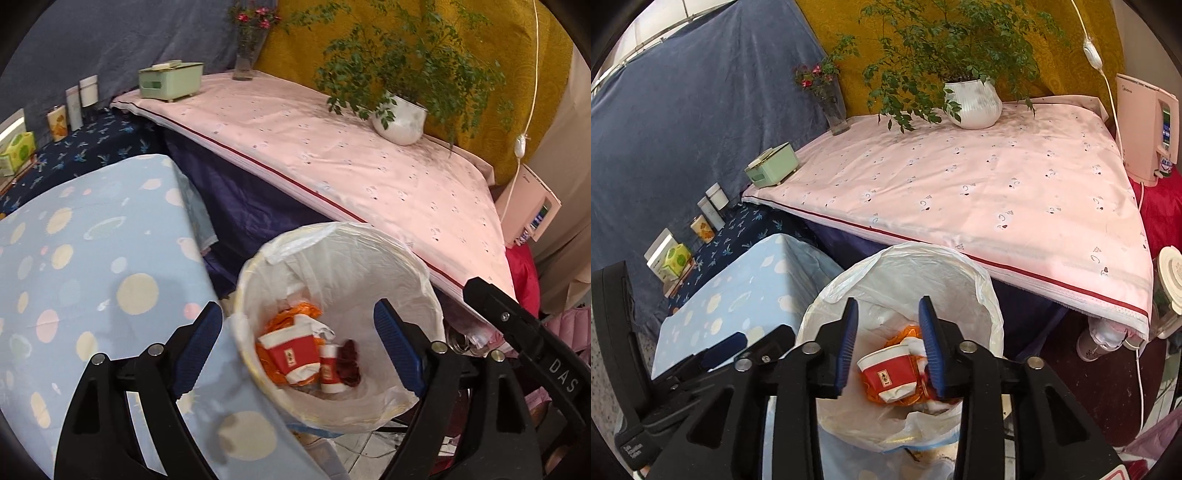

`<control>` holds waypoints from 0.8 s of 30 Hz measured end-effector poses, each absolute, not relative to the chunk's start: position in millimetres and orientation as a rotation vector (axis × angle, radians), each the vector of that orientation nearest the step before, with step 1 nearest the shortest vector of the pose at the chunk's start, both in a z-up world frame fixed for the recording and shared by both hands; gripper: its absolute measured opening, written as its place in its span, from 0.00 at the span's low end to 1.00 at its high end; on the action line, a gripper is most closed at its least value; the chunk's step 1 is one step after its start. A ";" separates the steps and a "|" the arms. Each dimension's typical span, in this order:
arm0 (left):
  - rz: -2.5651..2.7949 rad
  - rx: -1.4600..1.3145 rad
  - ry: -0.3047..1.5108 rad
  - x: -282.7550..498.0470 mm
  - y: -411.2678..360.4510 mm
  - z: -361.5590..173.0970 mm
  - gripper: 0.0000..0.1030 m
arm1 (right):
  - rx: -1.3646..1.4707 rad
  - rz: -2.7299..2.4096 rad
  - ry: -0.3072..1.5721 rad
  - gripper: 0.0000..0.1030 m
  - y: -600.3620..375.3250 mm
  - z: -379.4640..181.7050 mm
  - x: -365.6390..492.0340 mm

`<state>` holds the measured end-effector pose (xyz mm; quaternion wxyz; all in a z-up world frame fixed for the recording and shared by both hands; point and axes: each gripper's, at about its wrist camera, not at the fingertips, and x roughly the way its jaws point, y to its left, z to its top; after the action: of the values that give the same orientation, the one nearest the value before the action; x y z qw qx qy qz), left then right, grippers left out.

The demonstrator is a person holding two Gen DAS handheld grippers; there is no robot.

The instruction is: Collect trash

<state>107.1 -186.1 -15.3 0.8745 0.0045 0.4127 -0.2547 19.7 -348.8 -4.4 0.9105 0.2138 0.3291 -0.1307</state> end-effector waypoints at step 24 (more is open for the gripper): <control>-0.383 0.096 0.795 57.4 -135.3 3.6 0.87 | 0.248 -0.335 0.729 0.83 -287.5 6.6 -23.4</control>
<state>57.4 -135.3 3.6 0.9031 0.0466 0.3844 -0.1854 -23.4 -287.5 6.6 0.9132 0.1205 0.3538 -0.1626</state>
